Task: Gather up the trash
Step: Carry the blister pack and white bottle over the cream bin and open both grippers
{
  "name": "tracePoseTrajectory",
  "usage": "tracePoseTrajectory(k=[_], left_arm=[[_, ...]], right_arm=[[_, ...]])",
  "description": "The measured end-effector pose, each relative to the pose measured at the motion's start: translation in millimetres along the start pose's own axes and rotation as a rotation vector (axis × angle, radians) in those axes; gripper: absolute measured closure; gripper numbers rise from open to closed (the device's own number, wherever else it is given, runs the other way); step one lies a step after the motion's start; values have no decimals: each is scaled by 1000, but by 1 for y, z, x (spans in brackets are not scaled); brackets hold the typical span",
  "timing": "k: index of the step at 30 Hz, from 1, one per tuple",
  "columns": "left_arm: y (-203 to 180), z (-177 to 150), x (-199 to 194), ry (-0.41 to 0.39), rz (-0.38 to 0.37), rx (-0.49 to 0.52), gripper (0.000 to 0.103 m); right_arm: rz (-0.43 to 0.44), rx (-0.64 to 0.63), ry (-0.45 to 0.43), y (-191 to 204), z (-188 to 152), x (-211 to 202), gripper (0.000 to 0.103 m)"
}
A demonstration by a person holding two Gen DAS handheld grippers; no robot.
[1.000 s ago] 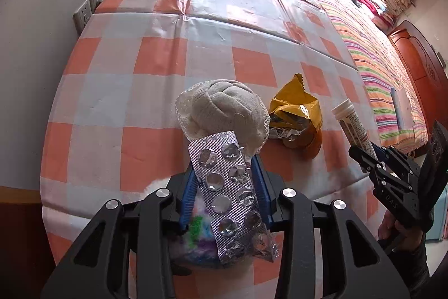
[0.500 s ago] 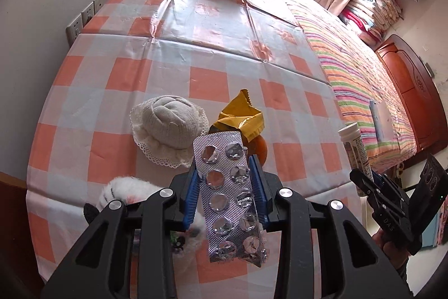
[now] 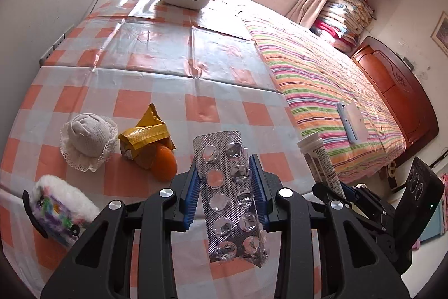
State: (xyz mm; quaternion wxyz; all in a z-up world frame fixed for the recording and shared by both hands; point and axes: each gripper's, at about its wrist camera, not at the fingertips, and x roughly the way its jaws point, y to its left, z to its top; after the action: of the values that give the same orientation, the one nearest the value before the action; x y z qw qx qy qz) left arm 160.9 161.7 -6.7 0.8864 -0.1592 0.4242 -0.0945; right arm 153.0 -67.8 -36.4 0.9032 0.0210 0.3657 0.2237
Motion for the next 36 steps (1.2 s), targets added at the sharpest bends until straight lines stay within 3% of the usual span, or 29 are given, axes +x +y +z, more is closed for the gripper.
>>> tracePoseTrajectory(k=[17,32,36], left_arm=[[-68,-30,17,42,-44,146,70],[-144,-53,28,92,-139,265,69],[-160,-60,32,103,-161,292,69]], right_arm=[[-117,-6,-50,-35,-18,-38,75],[-223,103,-114,-85,-51,-85,75],[-284,99,-142,-91,-60,-97,75]])
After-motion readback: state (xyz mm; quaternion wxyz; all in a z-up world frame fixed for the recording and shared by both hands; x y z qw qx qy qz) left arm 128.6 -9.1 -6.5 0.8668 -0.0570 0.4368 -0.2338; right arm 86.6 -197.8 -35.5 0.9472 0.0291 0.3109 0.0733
